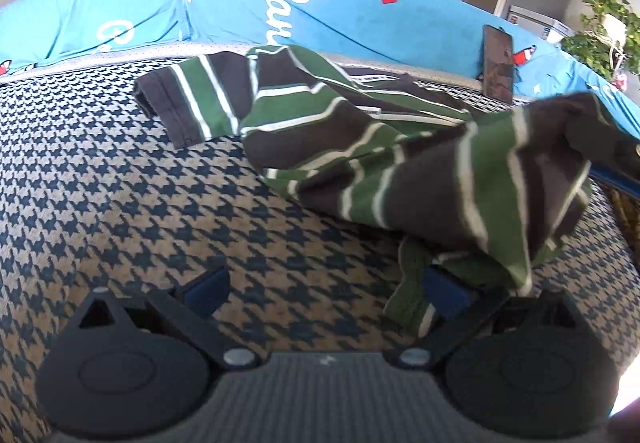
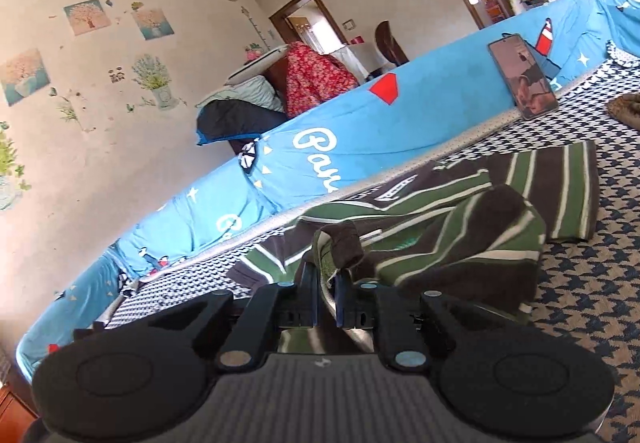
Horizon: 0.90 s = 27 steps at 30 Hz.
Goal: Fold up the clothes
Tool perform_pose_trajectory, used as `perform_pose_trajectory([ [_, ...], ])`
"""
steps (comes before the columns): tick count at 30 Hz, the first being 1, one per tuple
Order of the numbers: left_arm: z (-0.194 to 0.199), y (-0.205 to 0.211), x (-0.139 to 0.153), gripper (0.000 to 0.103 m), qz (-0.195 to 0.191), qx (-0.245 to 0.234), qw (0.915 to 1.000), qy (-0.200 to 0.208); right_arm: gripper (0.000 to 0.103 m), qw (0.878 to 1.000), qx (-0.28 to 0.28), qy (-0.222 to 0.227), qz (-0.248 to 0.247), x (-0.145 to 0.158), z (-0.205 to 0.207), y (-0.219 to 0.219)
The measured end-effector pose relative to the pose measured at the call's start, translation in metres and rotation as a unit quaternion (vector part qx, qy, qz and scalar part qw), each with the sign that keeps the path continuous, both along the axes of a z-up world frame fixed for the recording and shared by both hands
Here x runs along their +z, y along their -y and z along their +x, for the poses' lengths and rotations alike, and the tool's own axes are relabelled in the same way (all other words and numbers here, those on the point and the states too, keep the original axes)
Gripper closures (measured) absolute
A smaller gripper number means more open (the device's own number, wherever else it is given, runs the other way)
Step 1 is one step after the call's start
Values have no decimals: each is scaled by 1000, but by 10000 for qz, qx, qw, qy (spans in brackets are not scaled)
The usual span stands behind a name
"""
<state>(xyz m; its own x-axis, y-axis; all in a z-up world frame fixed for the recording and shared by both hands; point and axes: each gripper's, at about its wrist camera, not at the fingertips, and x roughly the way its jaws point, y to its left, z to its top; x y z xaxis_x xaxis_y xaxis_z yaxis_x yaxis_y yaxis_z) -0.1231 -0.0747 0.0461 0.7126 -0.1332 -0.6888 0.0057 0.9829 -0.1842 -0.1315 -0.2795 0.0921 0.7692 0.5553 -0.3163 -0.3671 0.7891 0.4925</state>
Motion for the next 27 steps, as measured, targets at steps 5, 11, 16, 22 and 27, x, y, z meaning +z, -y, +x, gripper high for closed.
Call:
perform_pose_trajectory([
  [5,-26,-7,11,0,-267,-79,9996,83,93,9992,390,124,48,10,-15,-13],
  [11,-62,-38,24,0,-377,298,9984,306,93,9977,665,102,95,13,-30,-29],
  [16,-88,-83,37,0,-500,1140,9907,550,93,9953,959,72,68,13,-41,-54],
  [22,-113,-132,56,0,-361,2325,9666,1018,93,9905,1361,114,-157,14,-50,-95],
  [27,-124,-148,65,0,-244,2669,9576,1053,93,9848,1690,60,-387,9,-57,-132],
])
